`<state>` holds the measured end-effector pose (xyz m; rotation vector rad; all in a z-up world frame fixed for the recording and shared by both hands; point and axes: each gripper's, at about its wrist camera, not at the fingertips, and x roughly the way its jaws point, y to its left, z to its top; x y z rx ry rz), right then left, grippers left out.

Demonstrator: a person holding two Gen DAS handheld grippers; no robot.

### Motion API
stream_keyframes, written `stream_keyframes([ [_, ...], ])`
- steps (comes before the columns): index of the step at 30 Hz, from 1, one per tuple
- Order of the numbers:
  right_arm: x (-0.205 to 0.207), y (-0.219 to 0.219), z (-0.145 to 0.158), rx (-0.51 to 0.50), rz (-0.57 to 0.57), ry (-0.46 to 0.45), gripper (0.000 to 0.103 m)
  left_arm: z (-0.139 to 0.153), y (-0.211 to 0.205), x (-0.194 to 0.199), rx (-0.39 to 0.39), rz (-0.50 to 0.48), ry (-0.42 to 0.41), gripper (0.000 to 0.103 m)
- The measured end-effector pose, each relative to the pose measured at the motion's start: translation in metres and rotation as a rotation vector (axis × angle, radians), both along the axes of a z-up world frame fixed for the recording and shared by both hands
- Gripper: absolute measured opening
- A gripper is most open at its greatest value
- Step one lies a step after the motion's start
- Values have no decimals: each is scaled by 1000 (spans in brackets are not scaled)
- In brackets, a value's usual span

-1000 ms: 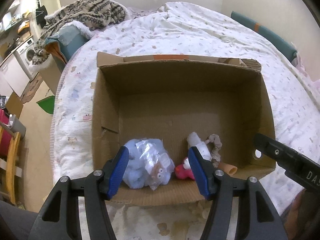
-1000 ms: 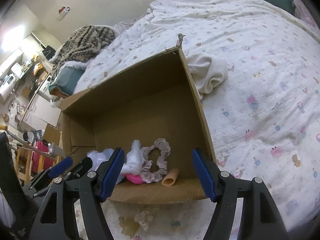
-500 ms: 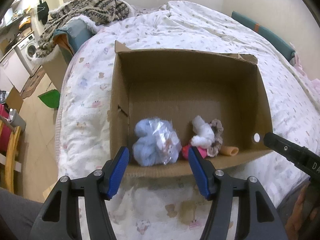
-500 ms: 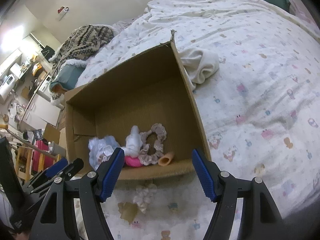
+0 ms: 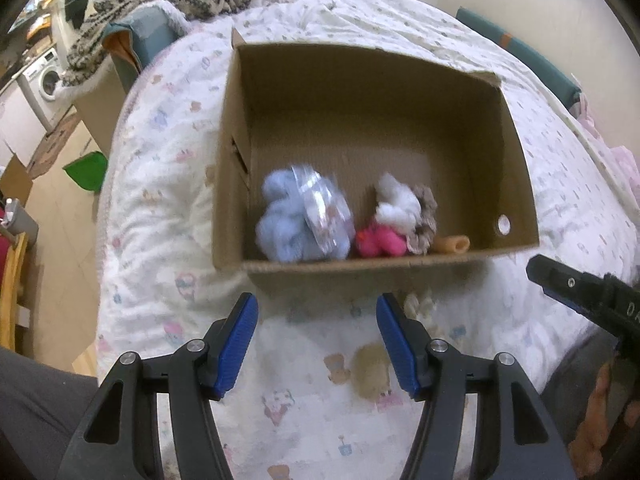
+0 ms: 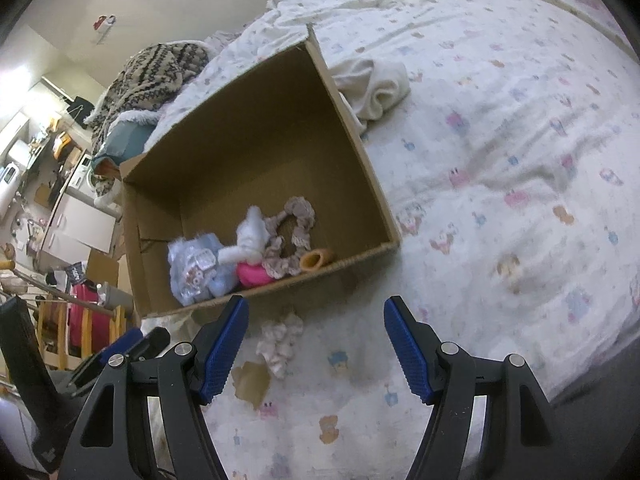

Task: Organize soft objects
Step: 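Withdraw both open tools from the box toward the cream scrunchie, then grasp the small beige item with left tool while right tool grasps cream scrunchie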

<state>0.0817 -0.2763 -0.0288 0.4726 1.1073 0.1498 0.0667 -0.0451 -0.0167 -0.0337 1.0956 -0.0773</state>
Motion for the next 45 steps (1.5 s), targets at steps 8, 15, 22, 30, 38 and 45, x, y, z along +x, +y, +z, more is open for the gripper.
stream_keyframes([
  [8,-3,-1,-8,-12,-21,40,74,-34,-5,-12,-59,-65,107,58],
  [15,-2,4,-14,-27,-8,62,74,-62,-35,-18,-42,-185,174,58],
  [22,-1,6,-19,-35,1,80,74,-84,-48,-13,-3,-237,208,18],
  [30,6,22,-27,-11,66,96,74,-75,-33,-17,1,-194,177,8],
  [38,24,56,-45,-35,181,137,74,-62,5,-15,39,-44,158,8],
  [45,35,78,-57,-63,222,152,74,-51,32,-5,81,40,125,8],
])
